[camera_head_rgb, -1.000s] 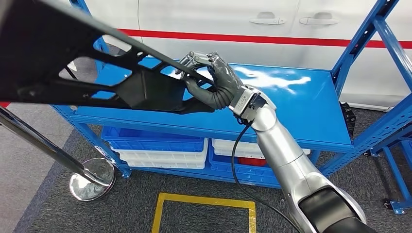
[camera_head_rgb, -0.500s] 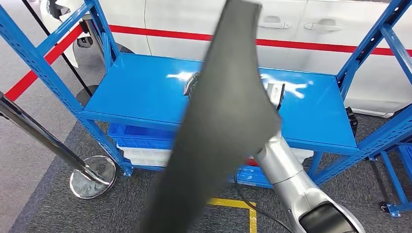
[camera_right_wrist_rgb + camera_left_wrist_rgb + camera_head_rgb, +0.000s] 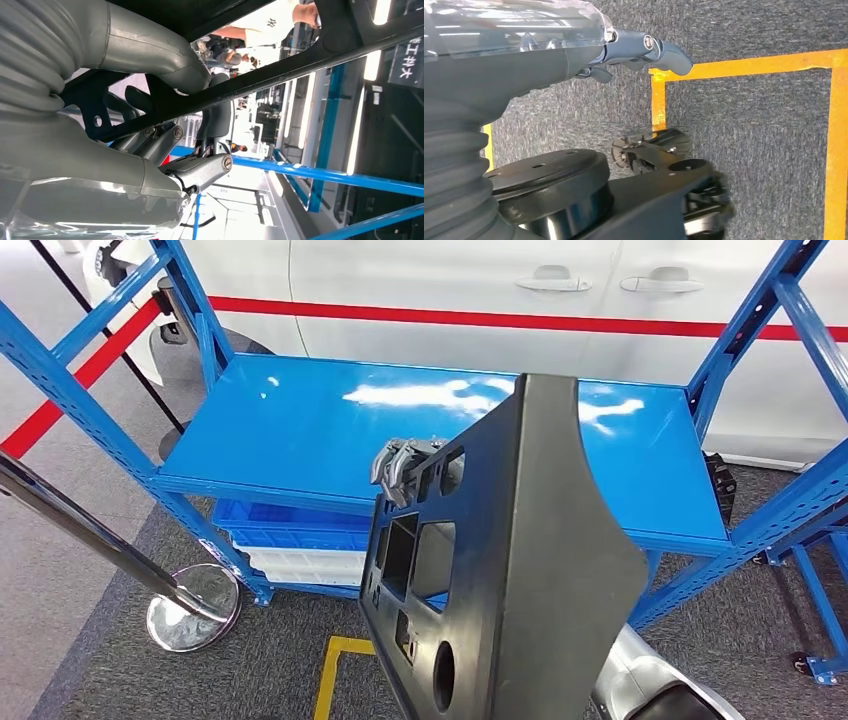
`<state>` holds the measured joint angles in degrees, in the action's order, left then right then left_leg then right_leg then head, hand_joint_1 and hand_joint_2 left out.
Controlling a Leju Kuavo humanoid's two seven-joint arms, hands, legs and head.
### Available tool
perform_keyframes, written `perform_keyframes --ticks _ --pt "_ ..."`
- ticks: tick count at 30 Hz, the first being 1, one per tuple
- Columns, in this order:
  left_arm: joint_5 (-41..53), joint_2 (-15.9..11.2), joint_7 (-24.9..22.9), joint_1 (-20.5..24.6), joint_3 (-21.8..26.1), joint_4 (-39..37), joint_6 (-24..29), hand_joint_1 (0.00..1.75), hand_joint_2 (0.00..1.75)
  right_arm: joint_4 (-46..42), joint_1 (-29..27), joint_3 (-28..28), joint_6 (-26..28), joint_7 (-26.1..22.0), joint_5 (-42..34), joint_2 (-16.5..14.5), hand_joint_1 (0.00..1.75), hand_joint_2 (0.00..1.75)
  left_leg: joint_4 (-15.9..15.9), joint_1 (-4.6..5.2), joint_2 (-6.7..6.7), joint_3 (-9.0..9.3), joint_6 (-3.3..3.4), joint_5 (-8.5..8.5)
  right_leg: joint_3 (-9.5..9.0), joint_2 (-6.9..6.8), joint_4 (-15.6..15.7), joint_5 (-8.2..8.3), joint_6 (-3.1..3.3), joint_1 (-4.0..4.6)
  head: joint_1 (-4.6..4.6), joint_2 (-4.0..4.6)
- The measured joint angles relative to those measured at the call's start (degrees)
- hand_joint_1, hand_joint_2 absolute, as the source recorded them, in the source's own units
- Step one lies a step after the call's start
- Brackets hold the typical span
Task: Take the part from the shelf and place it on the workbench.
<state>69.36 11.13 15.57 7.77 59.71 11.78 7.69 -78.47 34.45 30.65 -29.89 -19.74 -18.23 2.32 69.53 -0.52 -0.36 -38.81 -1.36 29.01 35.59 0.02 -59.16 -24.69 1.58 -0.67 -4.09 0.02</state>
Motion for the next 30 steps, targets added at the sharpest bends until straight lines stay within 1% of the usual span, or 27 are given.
perform_keyframes --ticks 1,2,3,4,5,6,7,8,9,10,12,13,14,15,16,17,18,19,20,22,23,24,25,27,28,29,30 --pt "-0.1 0.0 -0.2 0.1 0.2 0.0 0.1 0.00 1.75 0.0 0.0 0.1 0.1 0.0 -0.2 0.2 1.75 1.75 -4.2 0.09 0.02 1.99 0.39 -1.83 -0.06 0.01 0.0 -0.02 -0.04 -0.01 0.00 0.00" --pt "-0.3 0.0 -0.4 0.2 0.4 0.0 0.2 0.00 1.75 0.0 0.0 0.2 0.2 0.0 -0.4 0.3 1.75 1.75 -7.8 0.28 0.04 3.68 0.79 -3.07 -0.07 0.03 0.0 -0.02 -0.21 0.05 0.00 0.00" --pt "-0.3 0.0 -0.8 0.3 0.6 0.0 0.3 0.00 1.75 0.0 0.0 0.3 0.4 0.0 -0.6 0.5 1.75 1.75 -10.2 0.49 0.06 4.77 1.14 -3.69 -0.03 0.01 0.0 0.01 -0.45 0.06 0.00 0.00" --pt "-0.3 0.0 -1.2 0.4 0.7 0.0 0.5 0.00 1.75 0.0 -0.1 0.4 0.6 0.1 -0.9 0.6 1.75 1.75 -11.2 0.71 0.05 5.19 1.42 -3.72 0.04 -0.02 0.0 0.07 -0.76 0.03 0.00 0.00" --pt "-0.3 0.1 -1.6 0.4 0.9 0.0 0.7 0.00 1.75 0.0 -0.1 0.5 0.9 0.2 -1.1 0.7 1.75 1.75 -11.4 0.87 0.02 5.23 1.63 -3.76 0.08 -0.03 0.1 0.15 -1.13 0.02 0.00 0.00" --pt "-0.2 0.1 -2.0 0.4 1.0 0.0 0.8 0.00 1.75 0.0 -0.2 0.5 1.0 0.3 -1.3 0.8 1.75 1.75 -11.6 0.82 -0.01 5.26 1.86 -4.04 0.05 -0.05 0.2 0.26 -1.49 -0.01 0.00 0.00" --pt "-0.2 0.1 -2.3 0.3 1.1 0.0 1.0 0.00 1.75 0.0 -0.2 0.6 1.3 0.3 -1.5 1.0 1.75 1.75 -11.9 0.71 -0.01 5.37 2.11 -4.38 0.10 -0.04 -0.1 -0.09 -1.81 -0.06 0.00 0.00" --pt "-0.1 0.2 -2.7 0.3 1.2 0.0 1.2 0.00 1.75 0.0 -0.2 0.7 1.6 0.4 -1.7 1.1 1.75 1.75 -12.2 0.58 0.01 5.46 2.36 -4.75 0.33 -0.02 -0.8 -0.82 -2.07 -0.06 0.00 0.00" --pt "-0.1 0.3 -2.9 0.3 1.3 0.0 1.5 0.00 1.75 0.0 -0.2 0.7 1.9 0.5 -1.9 1.2 1.75 1.75 -12.5 0.43 0.05 5.52 2.56 -5.08 0.76 0.00 -2.0 -1.91 -2.27 -0.06 0.00 0.00" --pt "-0.1 0.4 -3.1 0.3 1.3 0.0 1.7 0.00 1.75 -0.1 -0.2 0.7 2.2 0.7 -2.1 1.4 1.75 1.75 -12.5 0.40 0.07 5.48 2.68 -5.19 1.64 0.01 -4.2 -3.60 -2.38 -0.12 0.00 0.00" --pt "0.1 0.4 -3.4 0.4 1.4 0.0 2.3 0.00 1.75 0.0 -0.5 0.7 2.9 1.1 -2.4 1.7 1.75 1.75 -12.4 0.43 0.07 5.14 2.81 -5.28 4.20 0.01 -10.6 -6.99 -2.59 -0.12 0.00 0.00" --pt "0.2 0.5 -3.5 0.4 1.5 0.0 2.5 0.00 1.75 0.0 -0.8 0.7 3.3 1.2 -2.5 1.9 1.75 1.75 -12.2 0.43 0.07 4.91 2.85 -5.32 5.37 0.01 -13.6 -8.17 -2.73 -0.15 0.00 0.00" --pt "0.2 0.5 -3.7 0.4 1.5 0.0 2.6 0.00 1.75 0.0 -1.0 0.6 3.7 1.3 -2.6 2.0 1.75 1.75 -12.0 0.42 0.06 4.65 2.85 -5.37 5.77 0.00 -14.9 -8.38 -2.86 -0.20 0.00 0.00" --pt "0.2 0.5 -3.8 0.4 1.5 -0.1 2.6 0.00 1.75 0.0 -1.1 0.6 4.0 1.4 -2.7 2.2 1.75 1.75 -11.7 0.38 0.05 4.35 2.83 -5.39 5.12 -0.01 -14.1 -7.55 -2.95 -0.30 0.00 0.00" --pt "0.3 0.6 -4.0 0.4 1.6 -0.1 2.7 0.00 1.75 0.0 -1.2 0.5 4.3 1.4 -2.7 2.3 1.75 1.75 -11.3 0.33 0.04 4.05 2.74 -5.38 3.44 -0.01 -11.3 -5.95 -3.02 -0.44 0.00 0.00" --pt "0.3 0.6 -4.0 0.4 1.6 -0.1 2.7 0.00 1.75 -0.1 -1.1 0.4 4.7 1.5 -2.8 2.4 1.75 1.75 -10.9 0.30 0.07 3.73 2.59 -5.32 1.43 -0.13 -7.6 -4.54 -3.05 -0.59 0.00 0.00" --pt "0.3 0.6 -4.1 0.5 1.6 -0.1 2.8 0.00 1.75 -0.2 -1.1 0.2 5.0 1.6 -2.8 2.4 1.75 1.75 -10.4 0.40 0.11 3.40 2.37 -5.24 -0.15 -0.25 -4.4 -3.40 -2.88 -0.63 -0.01 0.00" --pt "0.3 0.7 -4.1 0.6 1.6 -0.1 2.8 0.00 1.75 -0.4 -1.1 0.1 5.3 1.8 -3.0 2.4 1.75 1.75 -10.0 0.49 0.15 3.10 2.06 -5.24 -1.03 -0.23 -2.5 -2.78 -2.59 -0.62 -0.01 0.00" --pt "0.3 0.7 -4.1 0.6 1.6 -0.1 2.8 0.00 1.75 -0.6 -1.2 -0.1 5.6 2.1 -3.1 2.4 1.75 1.75 -9.8 0.60 0.20 2.86 1.73 -5.32 -1.15 -0.18 -1.8 -2.62 -2.21 -0.53 -0.01 0.00" --pt "0.5 0.6 -4.1 0.5 1.6 -0.1 2.8 0.00 1.75 -1.0 -1.5 -0.5 5.9 2.4 -3.4 2.5 1.75 1.75 -9.8 0.63 0.27 2.59 1.03 -5.69 -0.70 0.25 -1.8 -2.02 -1.29 -0.40 0.00 0.00" --pt "0.7 0.6 -4.1 0.5 1.6 -0.1 2.8 0.00 1.75 -1.2 -1.8 -0.6 6.0 2.5 -3.4 2.6 1.75 1.75 -9.5 0.54 0.30 2.40 0.72 -5.41 -0.49 0.35 -1.7 -1.66 -0.88 -0.42 0.00 0.00" --pt "0.8 0.6 -4.1 0.5 1.6 -0.1 2.8 0.00 1.75 -1.4 -2.1 -0.7 6.0 2.5 -3.3 2.7 1.75 1.75 -8.6 0.46 0.33 1.99 0.42 -4.31 -0.19 0.46 -1.6 -1.25 -0.47 -0.47 0.00 0.00" --pt "0.9 0.6 -4.1 0.5 1.6 -0.1 2.8 0.00 1.75 -1.7 -2.4 -0.7 6.1 2.5 -3.2 2.7 1.75 1.75 -6.5 0.38 0.33 1.25 0.16 -2.37 0.23 0.58 -1.6 -0.79 -0.15 -0.53 -0.01 0.00" --pt "1.0 0.6 -4.2 0.5 1.6 -0.1 2.8 0.00 1.75 -2.1 -3.0 -0.7 6.3 2.6 -3.0 2.8 1.75 1.75 0.4 0.30 0.33 -0.85 -0.21 2.85 1.40 0.99 -1.6 0.15 0.15 -0.42 -0.01 0.00" --pt "1.1 0.6 -4.2 0.5 1.6 -0.1 2.8 0.00 1.75 -2.2 -3.3 -0.8 6.5 2.6 -2.9 2.8 1.75 1.75 3.6 0.29 0.33 -1.58 -0.22 4.77 2.07 1.20 -1.6 0.67 0.19 -0.31 -0.02 0.00" --pt "1.2 0.6 -4.2 0.5 1.6 -0.1 2.8 0.00 1.75 -2.4 -3.7 -0.8 6.6 2.6 -2.8 2.9 1.75 1.75 5.4 0.31 0.31 -1.52 -0.10 5.71 2.72 1.41 -1.6 1.20 0.21 -0.18 -0.01 0.00" --pt "1.2 0.6 -4.3 0.6 1.6 -0.1 2.7 0.00 1.75 -2.6 -4.1 -0.9 6.7 2.6 -2.7 3.0 1.75 1.75 4.9 0.38 0.29 -0.32 0.17 5.55 3.36 1.59 -1.6 1.74 0.24 -0.03 -0.01 0.00"
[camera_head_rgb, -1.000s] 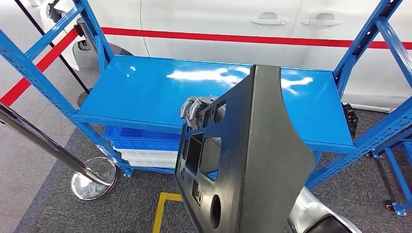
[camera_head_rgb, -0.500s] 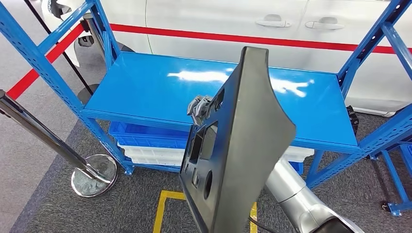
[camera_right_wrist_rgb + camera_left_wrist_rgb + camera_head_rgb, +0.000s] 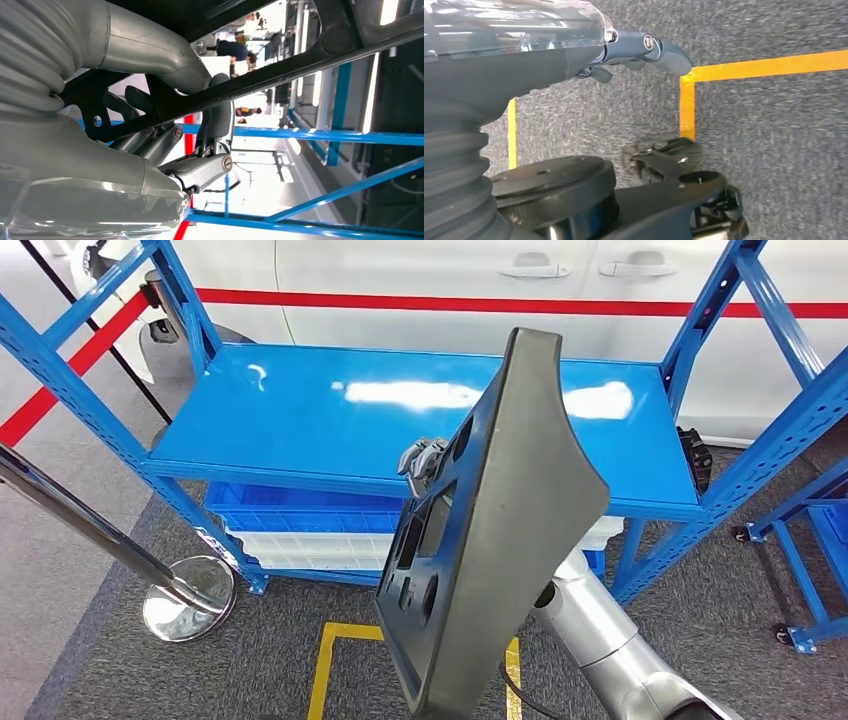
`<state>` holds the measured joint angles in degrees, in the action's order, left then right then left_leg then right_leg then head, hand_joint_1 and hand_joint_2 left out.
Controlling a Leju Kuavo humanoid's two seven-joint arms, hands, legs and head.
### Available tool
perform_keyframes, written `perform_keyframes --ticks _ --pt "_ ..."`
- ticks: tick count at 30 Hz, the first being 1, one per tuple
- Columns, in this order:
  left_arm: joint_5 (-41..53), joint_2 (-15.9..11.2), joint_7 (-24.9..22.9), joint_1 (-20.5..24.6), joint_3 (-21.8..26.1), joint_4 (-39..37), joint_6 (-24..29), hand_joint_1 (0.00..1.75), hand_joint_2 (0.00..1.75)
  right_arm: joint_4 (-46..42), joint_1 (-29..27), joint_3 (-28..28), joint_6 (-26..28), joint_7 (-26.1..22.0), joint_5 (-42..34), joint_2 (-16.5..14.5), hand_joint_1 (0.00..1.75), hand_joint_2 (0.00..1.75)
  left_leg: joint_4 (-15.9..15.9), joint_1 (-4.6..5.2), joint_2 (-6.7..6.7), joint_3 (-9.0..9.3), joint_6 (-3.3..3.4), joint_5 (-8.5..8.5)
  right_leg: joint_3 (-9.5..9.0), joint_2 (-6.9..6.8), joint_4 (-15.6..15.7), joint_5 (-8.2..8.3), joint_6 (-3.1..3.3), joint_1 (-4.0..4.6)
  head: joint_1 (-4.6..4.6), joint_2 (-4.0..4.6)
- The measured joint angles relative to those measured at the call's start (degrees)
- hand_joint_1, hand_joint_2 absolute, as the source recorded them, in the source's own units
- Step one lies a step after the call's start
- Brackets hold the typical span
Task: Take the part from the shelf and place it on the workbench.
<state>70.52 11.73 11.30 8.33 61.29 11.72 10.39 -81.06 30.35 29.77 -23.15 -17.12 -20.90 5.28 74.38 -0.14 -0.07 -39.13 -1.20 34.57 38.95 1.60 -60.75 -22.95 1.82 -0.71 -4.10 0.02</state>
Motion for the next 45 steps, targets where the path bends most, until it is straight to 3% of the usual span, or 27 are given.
perform_keyframes --ticks 3,5,8,9,11,13,14,15,17,18,20,21,23,24,25,28,29,31,33,35,37,39,40,41,43,44,45 --pt "-0.2 -0.1 -0.1 0.2 0.0 0.0 -0.1 0.00 1.75 -0.9 -0.6 -0.2 0.1 0.1 0.3 0.0 1.75 1.75 -10.9 0.64 -0.18 7.96 1.51 -2.96 1.37 0.47 0.1 1.64 -0.13 0.32 -0.01 0.00" --pt "-0.3 -0.2 0.0 0.5 0.0 0.0 -0.1 0.00 1.75 -1.3 -0.6 -0.3 0.2 0.1 0.4 0.1 1.75 1.75 -15.5 1.19 -0.24 10.41 2.36 -3.94 1.63 0.55 0.6 2.66 -0.70 0.13 -0.01 0.00" --pt "-0.3 -0.3 0.0 0.5 0.0 0.0 -0.2 0.00 1.75 -1.4 -0.8 -0.5 0.4 0.1 0.8 0.1 1.75 1.75 -16.8 1.42 -0.08 9.91 3.16 -5.99 1.53 0.46 1.8 4.14 -1.78 -0.17 -0.02 0.00" --pt "-0.3 -0.2 0.0 0.4 0.0 0.0 -0.2 0.00 1.75 -1.4 -0.8 -0.6 0.4 0.1 0.9 0.2 1.75 1.75 -17.6 1.25 0.06 9.69 3.37 -7.12 1.73 0.27 1.7 3.48 -1.96 -0.09 -0.01 0.00" --pt "-0.3 -0.2 0.0 0.3 0.0 0.0 -0.2 0.00 1.75 -1.4 -0.8 -0.7 0.5 0.1 1.0 0.2 1.75 1.75 -18.7 0.82 0.46 8.64 3.50 -9.45 2.89 -0.41 -2.2 -1.49 -2.24 -0.05 0.00 0.00" --pt "-0.3 -0.2 0.0 0.3 0.0 0.0 -0.2 0.00 1.75 -1.4 -1.0 -0.8 0.6 0.1 1.1 0.2 1.75 1.75 -18.7 0.80 0.77 6.73 3.48 -10.96 4.24 -0.98 -9.5 -7.25 -2.76 -0.19 0.01 0.00" --pt "-0.3 -0.2 0.0 0.2 0.0 0.0 -0.2 0.00 1.75 -1.4 -1.1 -0.8 0.7 0.1 1.2 0.2 1.75 1.75 -18.5 0.79 0.96 5.69 3.37 -11.60 4.36 -1.15 -12.6 -8.24 -3.03 -0.30 0.01 0.00" --pt "-0.3 -0.2 -0.1 0.2 0.0 0.0 -0.3 0.00 1.75 -1.4 -1.2 -0.9 0.7 0.1 1.2 0.2 1.75 1.75 -18.2 0.75 1.15 4.60 3.24 -12.22 3.72 -1.25 -14.1 -7.87 -3.29 -0.44 0.01 0.00" --pt "-0.3 -0.1 -0.1 0.2 0.0 0.0 -0.3 0.00 1.75 -1.4 -1.2 -0.9 0.8 0.1 1.2 0.2 1.75 1.75 -17.4 0.59 1.41 2.40 2.81 -13.27 -0.51 -1.49 -11.2 -5.35 -3.73 -0.78 0.01 0.00" --pt "-0.3 -0.1 -0.1 0.2 0.0 0.0 -0.3 0.00 1.75 -1.4 -1.2 -1.0 0.8 0.1 1.2 0.2 1.75 1.75 -16.8 0.57 1.46 1.37 2.51 -13.64 -3.65 -1.66 -7.4 -5.32 -3.89 -0.91 0.01 0.00" --pt "-0.3 -0.1 -0.2 0.2 0.0 0.0 -0.3 0.00 1.75 -1.6 -1.2 -1.1 0.9 0.1 1.2 0.2 1.75 1.75 -15.7 0.61 1.47 0.10 1.86 -14.27 -7.96 -1.66 -1.3 -6.68 -3.21 -0.75 -0.12 0.00" --pt "-0.3 -0.1 -0.3 0.2 0.0 0.0 -0.3 0.00 1.75 -1.7 -1.3 -1.1 0.9 0.1 1.2 0.2 1.75 1.75 -15.4 0.62 1.47 -0.21 1.53 -14.70 -8.62 -1.55 0.2 -7.38 -2.60 -0.53 -0.17 0.00" --pt "-0.3 -0.1 -0.4 0.1 0.0 0.0 -0.4 0.00 1.75 -1.8 -1.3 -1.2 0.9 0.1 1.4 0.2 1.75 1.75 -15.4 0.44 1.39 -0.48 0.86 -15.48 -8.05 -1.51 0.6 -6.62 -1.31 -0.34 -0.21 0.00" --pt "-0.3 0.0 -0.5 0.0 0.0 0.0 -0.4 0.00 1.75 -1.8 -1.3 -1.2 0.9 0.1 1.6 0.2 1.75 1.75 -15.1 0.28 1.24 -0.83 0.51 -14.83 -7.57 -1.57 0.6 -5.97 -0.82 -0.29 -0.22 0.00" --pt "-0.3 0.0 -0.5 0.0 0.0 -0.1 -0.4 0.00 1.75 -1.8 -1.3 -1.2 0.9 0.2 1.7 0.1 1.75 1.75 -13.9 0.14 1.05 -1.34 0.15 -13.02 -6.94 -1.66 0.7 -5.26 -0.39 -0.35 -0.23 0.00" --pt "-0.3 0.0 -0.6 0.0 0.0 -0.1 -0.5 0.00 1.75 -1.9 -1.3 -1.2 0.8 0.3 2.2 0.0 1.75 1.75 -4.3 -0.12 0.67 -3.41 -0.65 -4.18 -4.27 -1.67 0.7 -3.01 0.20 -0.34 -0.25 0.00" --pt "-0.3 0.0 -0.6 0.0 0.0 -0.1 -0.5 0.00 1.75 -1.9 -1.4 -1.2 0.7 0.3 2.3 -0.1 1.75 1.75 -1.1 -0.15 0.66 -3.57 -0.71 -2.75 -3.25 -1.65 0.7 -2.26 0.21 -0.27 -0.24 0.00" --pt "-0.4 0.0 -0.6 0.0 0.0 -0.1 -0.5 0.00 1.75 -1.9 -1.4 -1.2 0.5 0.5 2.4 -0.1 1.75 1.75 0.5 -0.12 0.63 -1.55 -0.49 -3.74 -1.40 -1.61 0.6 -0.85 0.12 -0.11 -0.25 0.00" --pt "-0.5 0.0 -0.6 0.1 0.0 -0.1 -0.5 0.00 1.75 -1.9 -1.3 -1.3 0.3 0.5 2.4 -0.3 1.75 1.75 -5.4 0.12 0.41 4.16 0.29 -5.85 -0.10 -1.55 0.6 0.41 -0.05 -0.04 -0.25 0.00" --pt "-0.5 -0.1 -0.6 0.2 0.0 -0.1 -0.5 0.00 1.75 -2.0 -1.2 -1.4 0.1 0.5 2.5 -0.5 1.75 1.75 -13.6 0.49 0.10 9.95 1.13 -5.16 0.54 -1.55 0.8 1.61 -0.49 -0.04 -0.23 0.00" --pt "-0.5 -0.2 -0.6 0.3 0.0 -0.1 -0.4 0.00 1.75 -2.1 -1.1 -1.5 0.1 0.6 2.5 -0.8 1.75 1.75 -17.1 0.88 -0.01 11.68 1.68 -4.55 0.61 -1.59 1.3 2.88 -1.20 -0.24 -0.24 0.00" --pt "-0.5 -0.2 -0.7 0.2 0.0 -0.1 -0.4 0.00 1.75 -2.1 -1.1 -1.5 0.1 0.6 2.6 -1.0 1.75 1.75 -18.0 0.83 0.15 11.19 2.22 -6.23 0.77 -1.56 1.8 3.46 -1.85 -0.30 -0.23 0.00" --pt "-0.4 -0.2 -0.7 0.2 0.0 -0.1 -0.4 0.00 1.75 -2.1 -1.0 -1.6 0.1 0.6 2.6 -1.0 1.75 1.75 -18.5 0.70 0.30 10.75 2.59 -7.29 1.22 -1.53 1.0 2.11 -2.05 -0.23 -0.23 0.00" --pt "-0.4 -0.1 -0.7 0.2 0.0 -0.1 -0.4 0.00 1.75 -2.1 -1.0 -1.6 0.0 0.6 2.6 -0.9 1.75 1.75 -18.9 0.56 0.46 10.12 2.85 -8.37 1.89 -1.52 -0.8 -0.33 -2.19 -0.16 -0.22 0.00" --pt "-0.3 -0.1 -0.8 0.2 0.0 -0.1 -0.4 0.00 1.75 -2.0 -0.9 -1.7 0.0 0.6 2.6 -0.9 1.75 1.75 -19.0 0.59 0.67 8.25 3.22 -10.07 3.52 -1.52 -7.7 -6.47 -2.46 -0.19 -0.22 0.00" --pt "-0.3 -0.1 -0.8 0.1 0.0 -0.1 -0.3 0.00 1.75 -2.0 -0.9 -1.8 -0.1 0.6 2.6 -0.9 1.75 1.75 -18.8 0.60 0.76 7.21 3.14 -10.79 3.99 -1.54 -11.2 -8.03 -2.67 -0.25 -0.22 0.00" --pt "-0.3 -0.1 -0.8 0.1 0.0 -0.1 -0.3 0.00 1.75 -2.0 -0.9 -1.8 -0.1 0.6 2.6 -0.9 1.75 1.75 -18.6 0.59 0.86 6.10 3.07 -11.49 3.85 -1.55 -13.6 -8.14 -2.90 -0.38 -0.23 0.00"
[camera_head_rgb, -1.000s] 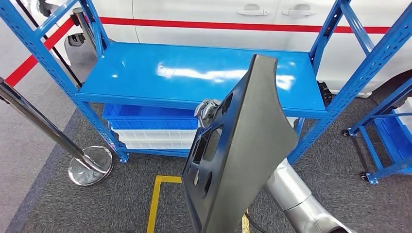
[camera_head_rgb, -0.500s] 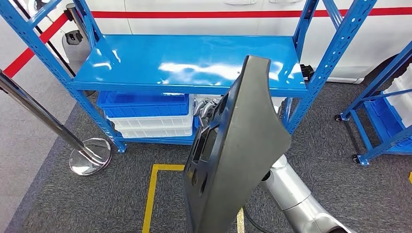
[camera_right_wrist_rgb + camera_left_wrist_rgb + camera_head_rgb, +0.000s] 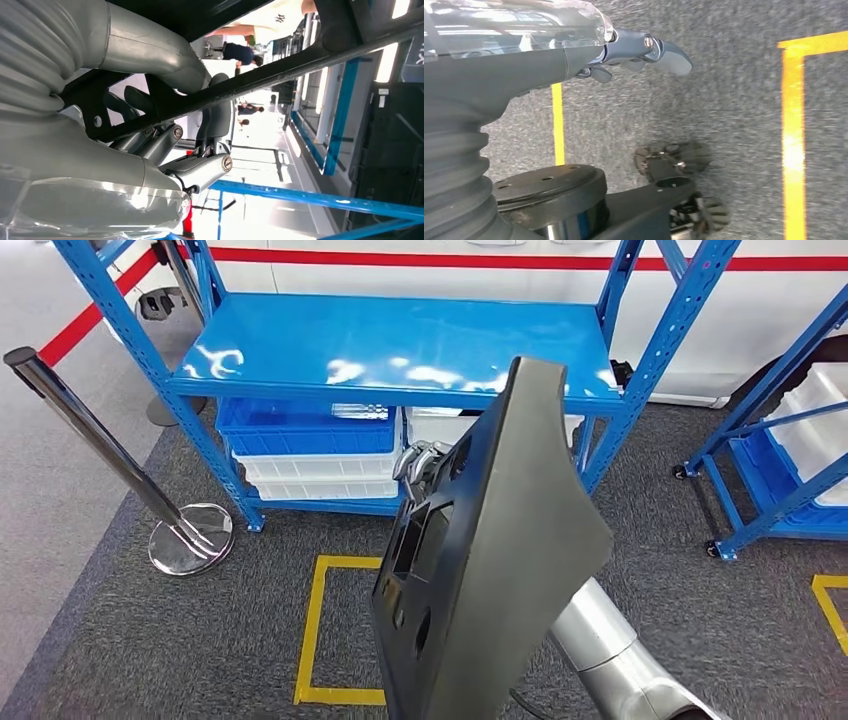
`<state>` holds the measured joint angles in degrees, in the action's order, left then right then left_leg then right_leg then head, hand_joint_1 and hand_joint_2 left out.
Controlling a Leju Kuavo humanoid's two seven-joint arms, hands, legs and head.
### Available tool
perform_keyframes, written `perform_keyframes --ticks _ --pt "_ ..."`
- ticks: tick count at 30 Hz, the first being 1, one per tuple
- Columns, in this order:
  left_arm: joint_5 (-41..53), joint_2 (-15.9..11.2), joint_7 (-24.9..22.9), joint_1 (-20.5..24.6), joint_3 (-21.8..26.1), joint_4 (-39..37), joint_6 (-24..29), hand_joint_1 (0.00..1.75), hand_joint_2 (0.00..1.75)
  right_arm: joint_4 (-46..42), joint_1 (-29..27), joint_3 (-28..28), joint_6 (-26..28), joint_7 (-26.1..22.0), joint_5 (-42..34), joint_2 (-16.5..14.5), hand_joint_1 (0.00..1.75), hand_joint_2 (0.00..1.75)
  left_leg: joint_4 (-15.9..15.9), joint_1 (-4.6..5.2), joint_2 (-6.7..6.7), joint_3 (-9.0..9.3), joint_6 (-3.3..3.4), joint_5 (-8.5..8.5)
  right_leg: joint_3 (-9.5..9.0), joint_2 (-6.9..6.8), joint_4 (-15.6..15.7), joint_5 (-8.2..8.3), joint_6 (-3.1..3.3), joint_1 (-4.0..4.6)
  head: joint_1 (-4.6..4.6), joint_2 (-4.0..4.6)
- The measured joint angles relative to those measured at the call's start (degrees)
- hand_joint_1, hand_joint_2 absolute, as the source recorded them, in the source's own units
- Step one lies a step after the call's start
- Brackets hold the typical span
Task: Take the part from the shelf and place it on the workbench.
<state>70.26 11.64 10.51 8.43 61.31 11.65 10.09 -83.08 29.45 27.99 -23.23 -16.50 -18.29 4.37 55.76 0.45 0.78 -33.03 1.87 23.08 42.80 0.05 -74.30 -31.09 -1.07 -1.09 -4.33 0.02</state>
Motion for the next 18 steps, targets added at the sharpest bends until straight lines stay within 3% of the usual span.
perform_keyframes --ticks 1,3,5,7,9,10,11,13,14,15,17,18 --pt "0.0 0.0 0.0 0.0 0.0 0.0 0.0 0.00 1.75 0.0 0.0 0.0 0.0 0.0 0.0 0.0 1.75 1.75 0.3 -0.04 0.09 -1.13 -0.14 -0.63 -0.85 -0.02 -0.8 0.97 -0.21 -0.17 0.00 0.00" --pt "0.0 0.0 0.0 0.0 0.0 0.0 0.0 0.00 1.75 0.0 0.1 -0.1 0.0 0.0 -0.1 0.0 1.75 1.75 1.4 -0.19 0.17 -3.41 -0.62 -1.64 -5.54 -0.11 3.6 3.27 -0.55 -0.64 0.00 0.00" --pt "0.0 0.0 0.0 0.0 0.0 0.0 0.0 0.00 1.75 0.0 0.2 -0.2 0.0 -0.1 -0.1 0.0 1.75 1.75 2.6 -0.23 0.14 -5.27 -1.31 -2.44 -10.76 -0.07 10.9 2.24 -0.36 -0.56 -0.02 0.00" --pt "0.0 0.1 0.0 -0.1 0.0 0.0 0.1 0.00 1.75 -0.1 0.3 -0.3 0.0 -0.1 -0.2 -0.1 1.75 1.75 3.0 -0.28 0.08 -6.10 -2.03 -3.39 -12.30 0.12 14.1 1.04 0.43 -0.07 -0.05 0.00" --pt "0.0 0.1 0.0 -0.2 0.0 0.0 0.1 0.00 1.75 -0.1 0.4 -0.3 0.0 -0.2 -0.3 -0.1 1.75 1.75 2.9 -0.55 -0.05 -6.51 -2.79 -3.87 -11.53 0.07 14.3 2.15 1.40 -0.04 -0.06 0.00" --pt "0.0 0.1 0.0 -0.3 0.0 0.0 0.1 0.00 1.75 -0.1 0.4 -0.3 0.0 -0.1 -0.3 -0.1 1.75 1.75 3.6 -0.72 -0.15 -6.98 -3.19 -2.71 -10.96 -0.05 14.4 2.89 1.88 -0.09 -0.05 0.00" --pt "0.0 0.1 0.0 -0.4 0.0 0.0 0.1 0.00 1.75 -0.1 0.4 -0.3 0.0 -0.1 -0.3 -0.1 1.75 1.75 5.3 -0.85 -0.24 -7.65 -3.57 -0.57 -10.28 -0.17 14.6 3.67 2.25 -0.25 -0.06 0.00" --pt "0.1 0.1 0.0 -0.4 0.0 0.0 0.1 0.00 1.75 0.0 0.5 -0.3 0.0 -0.2 -0.3 -0.2 1.75 1.75 12.0 -1.09 -0.30 -9.33 -4.20 5.57 -8.48 -0.25 14.6 5.19 2.60 -0.24 -0.07 0.00" --pt "0.0 0.1 0.0 -0.4 0.0 0.0 0.1 0.00 1.75 0.0 0.4 -0.3 0.0 -0.1 -0.3 -0.2 1.75 1.75 15.7 -1.16 -0.29 -9.86 -4.40 7.62 -7.53 -0.25 14.6 5.91 2.57 -0.21 -0.07 0.00" --pt "0.0 0.1 0.0 -0.4 0.0 0.0 0.1 0.00 1.75 0.0 0.4 -0.3 0.0 -0.1 -0.3 -0.2 1.75 1.75 18.4 -1.18 -0.29 -9.82 -4.51 8.44 -6.55 -0.25 14.6 6.65 2.51 -0.19 -0.07 0.00" --pt "0.0 0.1 0.0 -0.4 0.0 0.0 0.1 0.00 1.75 0.0 0.4 -0.3 0.0 -0.1 -0.3 -0.2 1.75 1.75 18.4 -1.18 -0.32 -7.06 -4.47 6.47 -4.72 -0.23 14.5 8.08 2.26 -0.21 -0.07 0.00" --pt "0.0 0.1 0.0 -0.3 0.0 0.0 0.1 0.00 1.75 0.0 0.4 -0.3 0.0 -0.2 -0.3 -0.2 1.75 1.75 15.4 -1.18 -0.36 -4.15 -4.32 5.16 -3.94 -0.20 14.5 8.79 2.08 -0.23 -0.07 0.00"
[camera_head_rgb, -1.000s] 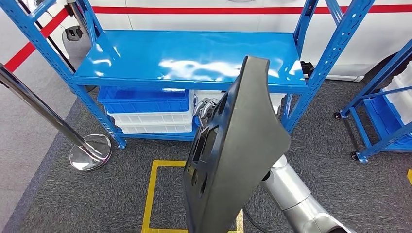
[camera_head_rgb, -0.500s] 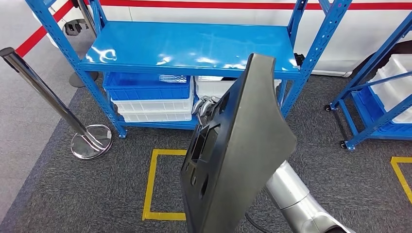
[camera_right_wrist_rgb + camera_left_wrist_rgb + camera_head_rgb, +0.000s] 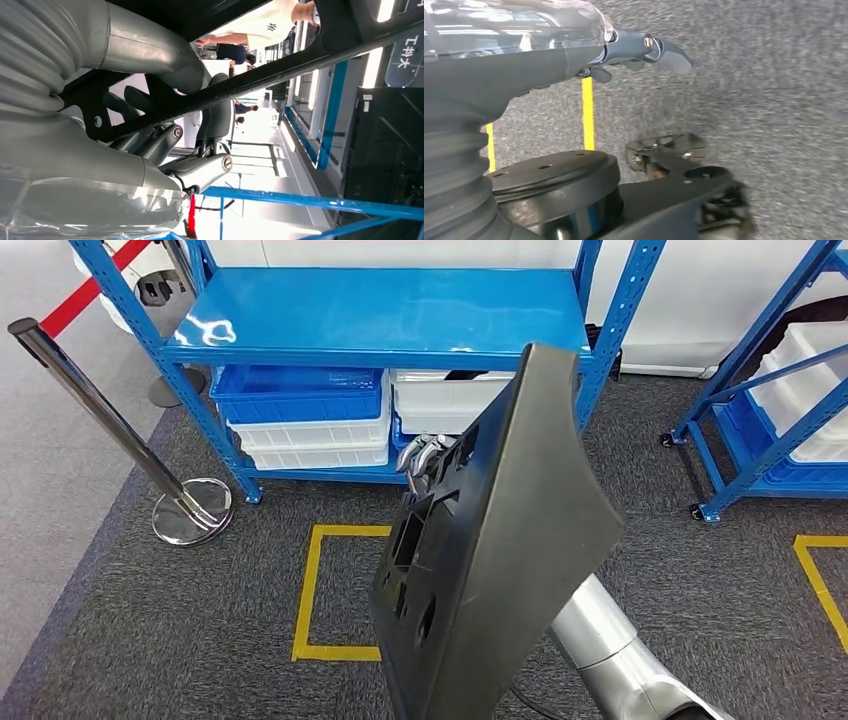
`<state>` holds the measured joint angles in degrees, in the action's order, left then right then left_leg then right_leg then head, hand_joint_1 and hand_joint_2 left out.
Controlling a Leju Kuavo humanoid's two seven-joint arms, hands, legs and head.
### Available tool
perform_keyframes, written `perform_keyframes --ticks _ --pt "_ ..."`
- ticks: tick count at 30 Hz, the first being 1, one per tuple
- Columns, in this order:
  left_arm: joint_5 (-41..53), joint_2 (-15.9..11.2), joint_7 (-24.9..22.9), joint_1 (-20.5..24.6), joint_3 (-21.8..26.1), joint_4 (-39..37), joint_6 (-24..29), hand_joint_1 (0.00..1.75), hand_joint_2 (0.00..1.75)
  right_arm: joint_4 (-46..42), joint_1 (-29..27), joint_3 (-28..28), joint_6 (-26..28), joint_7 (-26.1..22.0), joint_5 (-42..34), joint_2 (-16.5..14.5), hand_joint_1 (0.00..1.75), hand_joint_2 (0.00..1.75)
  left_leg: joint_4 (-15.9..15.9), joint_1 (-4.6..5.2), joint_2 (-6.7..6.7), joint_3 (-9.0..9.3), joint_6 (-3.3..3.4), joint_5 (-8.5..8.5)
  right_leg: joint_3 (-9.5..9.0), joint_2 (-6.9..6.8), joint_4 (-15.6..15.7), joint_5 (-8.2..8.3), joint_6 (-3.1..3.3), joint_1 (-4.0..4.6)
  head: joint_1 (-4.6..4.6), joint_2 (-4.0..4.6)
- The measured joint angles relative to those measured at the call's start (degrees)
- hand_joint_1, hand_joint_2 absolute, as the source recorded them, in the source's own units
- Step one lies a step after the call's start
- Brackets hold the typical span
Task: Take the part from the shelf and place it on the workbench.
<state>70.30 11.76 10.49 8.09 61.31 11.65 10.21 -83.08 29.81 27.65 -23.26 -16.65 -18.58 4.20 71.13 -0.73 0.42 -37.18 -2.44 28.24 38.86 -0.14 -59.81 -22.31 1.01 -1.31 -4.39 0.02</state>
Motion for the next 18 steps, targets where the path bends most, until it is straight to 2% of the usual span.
perform_keyframes --ticks 1,2,3,4,6,7,8,9,11,12,13,14,15,16,17,18 --pt "0.0 0.0 0.0 0.1 0.0 0.0 0.0 0.00 1.75 0.0 0.0 0.0 0.0 0.0 0.0 0.0 1.75 1.75 -4.2 0.04 -0.10 3.30 0.24 -0.26 0.64 0.04 0.0 0.63 -0.23 0.02 -0.01 0.00" --pt "0.0 0.0 0.0 0.2 0.0 0.0 0.0 0.00 1.75 -0.1 0.0 0.0 0.0 0.0 0.0 0.0 1.75 1.75 -8.4 0.16 -0.23 6.34 0.53 0.19 1.05 0.05 0.1 1.26 -0.51 0.03 -0.01 0.00" --pt "0.0 0.0 0.0 0.2 0.0 0.0 0.0 0.00 1.75 -0.1 0.0 0.0 0.0 0.0 0.0 0.0 1.75 1.75 -11.5 0.34 -0.37 8.38 0.87 0.79 1.18 0.04 0.3 1.87 -0.81 0.00 0.00 0.00" --pt "0.0 0.0 0.0 0.2 0.0 0.0 0.0 0.00 1.75 -0.1 0.1 0.0 0.0 0.0 0.0 -0.1 1.75 1.75 -13.2 0.55 -0.47 9.27 1.21 1.31 1.15 0.02 0.6 2.49 -1.18 -0.05 -0.01 0.00" --pt "0.0 0.0 0.0 0.2 0.0 0.0 0.0 0.00 1.75 -0.1 0.1 0.0 0.0 0.0 0.0 -0.1 1.75 1.75 -14.2 0.64 -0.41 9.06 2.01 0.30 1.05 0.05 1.5 3.48 -1.94 -0.14 0.01 0.00" --pt "0.0 0.0 0.0 0.2 0.0 0.0 0.0 0.00 1.75 -0.1 0.1 0.0 0.0 0.0 0.0 -0.1 1.75 1.75 -14.6 0.56 -0.27 8.79 2.51 -0.34 1.32 0.07 1.3 2.88 -2.20 -0.12 0.00 0.00" --pt "0.0 0.0 0.0 0.2 0.0 0.0 0.0 0.00 1.75 -0.1 0.1 0.0 0.0 0.0 0.0 -0.1 1.75 1.75 -15.0 0.49 -0.11 8.32 3.03 -1.12 1.91 0.09 -0.1 1.10 -2.34 -0.08 0.01 0.00" --pt "0.0 0.0 0.0 0.3 0.0 0.0 0.0 0.00 1.75 -0.1 0.1 0.0 0.0 0.0 0.0 0.0 1.75 1.75 -15.1 0.46 0.02 7.72 3.46 -1.87 2.84 0.09 -2.8 -1.69 -2.37 -0.06 0.01 0.00" --pt "0.0 0.0 0.0 0.2 0.0 0.0 0.0 0.00 1.75 -0.1 0.0 0.0 0.0 0.0 0.0 0.0 1.75 1.75 -14.9 0.81 0.11 6.04 3.95 -3.10 5.00 0.12 -10.8 -7.03 -2.43 0.02 0.01 0.00" --pt "0.0 0.0 0.0 0.2 0.0 0.0 0.0 0.00 1.75 0.0 -0.1 0.0 0.0 0.0 0.0 0.0 1.75 1.75 -14.8 0.97 0.13 5.16 4.01 -3.63 5.55 0.13 -14.0 -8.08 -2.46 0.06 0.01 0.00" --pt "0.0 0.0 0.0 0.2 0.0 0.0 0.0 0.00 1.75 0.0 -0.1 0.0 0.0 0.0 0.0 0.0 1.75 1.75 -14.5 1.10 0.14 4.30 4.02 -4.09 5.18 0.13 -15.4 -7.89 -2.43 0.10 0.00 0.00" --pt "0.0 0.0 0.0 0.2 0.0 0.0 0.0 0.00 1.75 0.0 -0.2 0.0 0.0 0.0 0.0 0.0 1.75 1.75 -14.2 1.20 0.14 3.49 4.00 -4.47 3.69 0.13 -14.6 -6.81 -2.28 0.15 0.00 0.00" --pt "0.0 0.0 0.0 0.2 0.0 0.0 0.0 0.00 1.75 0.0 -0.2 0.0 0.0 0.0 0.0 0.0 1.75 1.75 -13.9 1.27 0.13 2.80 3.94 -4.76 1.23 0.13 -11.8 -5.47 -2.00 0.28 0.00 0.00" --pt "0.0 0.1 0.0 0.2 0.0 0.0 0.0 0.00 1.75 0.0 -0.2 0.0 0.0 0.0 0.0 0.0 1.75 1.75 -13.5 1.33 0.13 2.17 3.83 -5.00 -1.78 0.12 -7.8 -4.91 -1.54 0.50 0.01 0.00" --pt "0.0 0.1 0.0 0.2 0.0 0.0 0.0 0.00 1.75 0.0 -0.1 0.0 0.0 0.0 0.0 0.0 1.75 1.75 -13.2 1.38 0.13 1.66 3.66 -5.24 -4.35 0.08 -3.9 -4.84 -1.17 0.73 0.00 0.00" --pt "0.0 0.2 0.0 0.2 0.0 0.0 0.0 0.00 1.75 0.0 -0.1 -0.1 0.0 0.0 0.0 0.0 1.75 1.75 -13.0 1.37 0.14 1.31 3.40 -5.52 -6.02 0.04 -1.2 -5.07 -0.87 0.97 0.00 0.00"
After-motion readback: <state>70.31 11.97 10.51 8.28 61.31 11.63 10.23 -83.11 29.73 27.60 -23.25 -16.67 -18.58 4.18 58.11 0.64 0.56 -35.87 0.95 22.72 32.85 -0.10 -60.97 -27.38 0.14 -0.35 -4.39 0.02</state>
